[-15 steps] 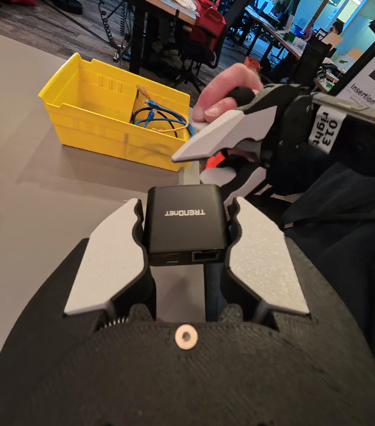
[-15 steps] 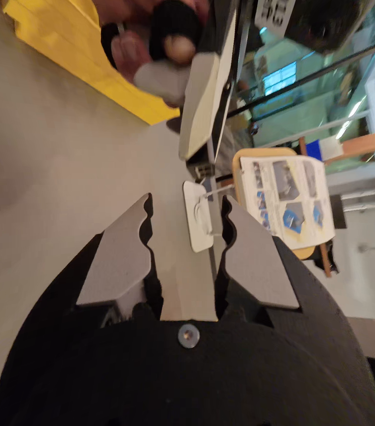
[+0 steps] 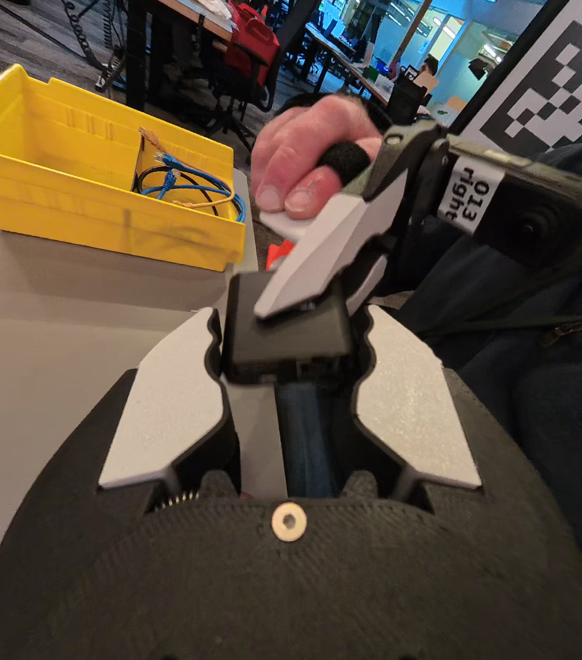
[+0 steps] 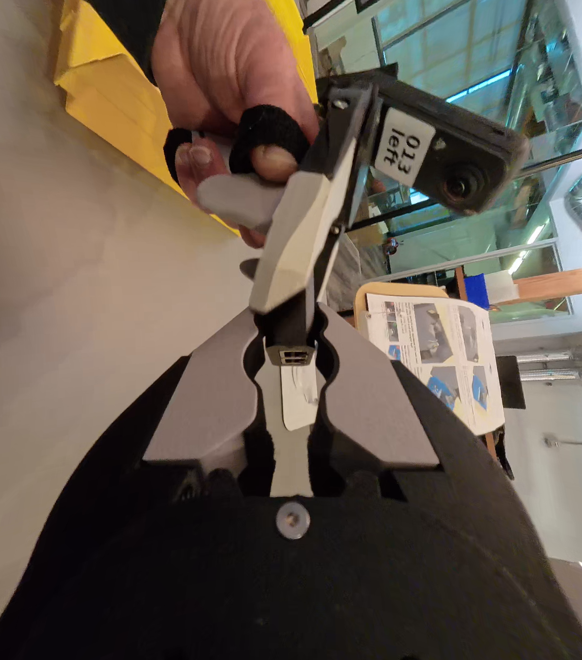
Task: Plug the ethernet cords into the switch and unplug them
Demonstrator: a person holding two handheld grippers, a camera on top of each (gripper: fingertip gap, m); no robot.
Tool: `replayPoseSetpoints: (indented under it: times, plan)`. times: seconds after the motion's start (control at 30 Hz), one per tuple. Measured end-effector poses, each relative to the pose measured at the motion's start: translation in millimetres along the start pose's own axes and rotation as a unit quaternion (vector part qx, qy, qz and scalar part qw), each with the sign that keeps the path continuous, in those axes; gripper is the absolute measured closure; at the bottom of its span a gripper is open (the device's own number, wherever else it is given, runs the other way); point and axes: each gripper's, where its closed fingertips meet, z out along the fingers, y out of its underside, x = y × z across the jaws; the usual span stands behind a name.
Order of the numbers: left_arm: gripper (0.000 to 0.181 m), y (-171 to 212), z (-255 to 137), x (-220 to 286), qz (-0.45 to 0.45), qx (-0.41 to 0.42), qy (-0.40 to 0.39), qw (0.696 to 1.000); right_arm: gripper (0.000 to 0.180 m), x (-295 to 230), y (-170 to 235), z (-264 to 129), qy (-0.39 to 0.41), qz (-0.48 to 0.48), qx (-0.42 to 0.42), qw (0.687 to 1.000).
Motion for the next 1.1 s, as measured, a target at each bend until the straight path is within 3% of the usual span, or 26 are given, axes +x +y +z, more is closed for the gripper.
replayPoseSetpoints:
  times: [0.13, 0.27, 0.43, 0.63, 0.73, 0.8, 0.93, 1.1]
  plan:
    - [0.113, -7.7, -19.7, -6.1, 0.006, 0.011, -0.018, 1.0, 0.158, 33.3, 44.1, -28.8, 0.021, 0.038, -0.057, 0.997]
    - [0.141, -20.6, -41.8, -9.6, 0.028, 0.031, -0.045, 0.998, 0.158, 66.7, 145.0, -60.4, 0.024, 0.098, -0.188, 0.977]
    - [0.153, -26.3, -50.2, -5.9, 0.048, 0.032, -0.059, 0.997, 0.157, 46.3, 290.2, -93.0, -0.078, 0.161, -0.386, 0.905]
    - [0.153, -23.0, -47.2, -8.4, 0.054, 0.016, -0.073, 0.996, 0.158, -10.1, 389.9, -95.8, -0.179, 0.196, -0.488, 0.831]
    - [0.154, -22.8, -48.7, -10.7, 0.052, 0.016, -0.078, 0.995, 0.157, -36.2, 421.7, -98.8, -0.225, 0.188, -0.538, 0.79]
    - [0.154, -22.5, -49.8, -12.1, 0.052, 0.015, -0.08, 0.995, 0.158, -46.0, 435.8, -95.3, -0.242, 0.182, -0.549, 0.779]
    - [0.154, -21.5, -51.0, -14.6, 0.052, 0.013, -0.084, 0.995, 0.158, -54.8, 452.0, -84.6, -0.25, 0.167, -0.553, 0.777]
    - [0.154, -20.3, -55.5, -20.5, 0.05, 0.011, -0.093, 0.994, 0.15, -61.1, 441.0, -82.5, -0.283, 0.157, -0.549, 0.771]
